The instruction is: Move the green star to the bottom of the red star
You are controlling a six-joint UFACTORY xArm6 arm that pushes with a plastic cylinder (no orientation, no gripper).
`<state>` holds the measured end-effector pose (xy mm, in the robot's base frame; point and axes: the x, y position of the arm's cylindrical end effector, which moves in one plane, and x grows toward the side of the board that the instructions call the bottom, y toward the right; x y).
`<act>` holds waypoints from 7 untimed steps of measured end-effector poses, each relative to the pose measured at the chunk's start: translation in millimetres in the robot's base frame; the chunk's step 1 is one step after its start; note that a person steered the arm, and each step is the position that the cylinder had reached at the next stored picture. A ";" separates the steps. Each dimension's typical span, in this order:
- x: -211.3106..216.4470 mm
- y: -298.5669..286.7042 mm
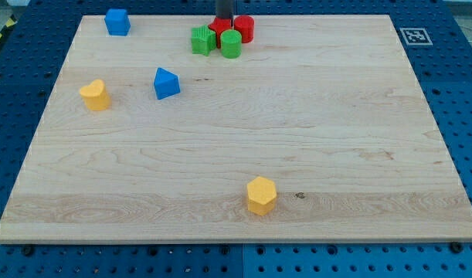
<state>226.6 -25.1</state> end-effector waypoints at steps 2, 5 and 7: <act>14.7 -0.6; 20.1 -71.2; 74.2 -71.2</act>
<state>300.7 -96.3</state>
